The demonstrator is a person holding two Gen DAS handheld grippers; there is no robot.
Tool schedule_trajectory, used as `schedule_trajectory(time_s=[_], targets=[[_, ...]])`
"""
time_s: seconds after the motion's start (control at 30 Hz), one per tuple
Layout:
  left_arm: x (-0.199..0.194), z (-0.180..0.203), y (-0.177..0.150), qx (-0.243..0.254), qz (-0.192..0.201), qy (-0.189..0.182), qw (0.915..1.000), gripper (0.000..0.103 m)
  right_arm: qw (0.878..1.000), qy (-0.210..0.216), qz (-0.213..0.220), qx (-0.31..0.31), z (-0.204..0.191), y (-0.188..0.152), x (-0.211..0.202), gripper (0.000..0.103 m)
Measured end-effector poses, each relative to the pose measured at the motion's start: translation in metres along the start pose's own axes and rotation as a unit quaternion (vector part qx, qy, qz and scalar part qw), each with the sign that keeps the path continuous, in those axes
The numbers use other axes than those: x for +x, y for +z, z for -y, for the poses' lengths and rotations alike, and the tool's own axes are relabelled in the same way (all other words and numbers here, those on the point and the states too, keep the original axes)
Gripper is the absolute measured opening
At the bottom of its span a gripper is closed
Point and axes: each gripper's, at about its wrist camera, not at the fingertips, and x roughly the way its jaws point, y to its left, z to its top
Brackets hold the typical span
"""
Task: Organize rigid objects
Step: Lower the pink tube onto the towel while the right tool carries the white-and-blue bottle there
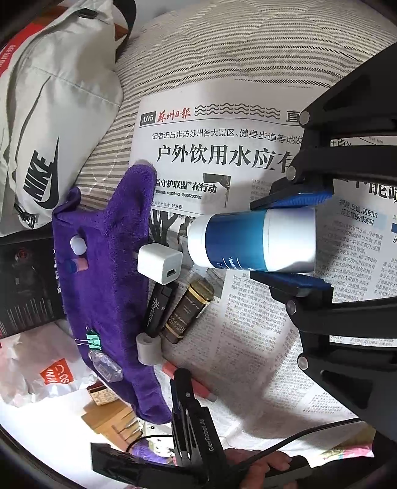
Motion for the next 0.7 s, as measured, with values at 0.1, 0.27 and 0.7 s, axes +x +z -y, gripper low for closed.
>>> schedule_trajectory(time_s=[0.1,0.27,0.7], targets=[[-0.010,-0.008,-0.002,-0.006,0.008,-0.012,0.9999,0.016,1.000,0.002,-0.005,0.002,-0.001,0.002,-0.002,0.037],[-0.027,-0.022,-0.003,-0.016,0.022,-0.027,0.9992,0.016,1.000,0.009,-0.001,-0.011,-0.012,0.009,-0.010,0.037],[-0.040,-0.059,0.014,-0.053,0.046,-0.063,0.9955,0.016,0.998,0.045,0.019,-0.035,-0.034,0.049,-0.014,0.037]])
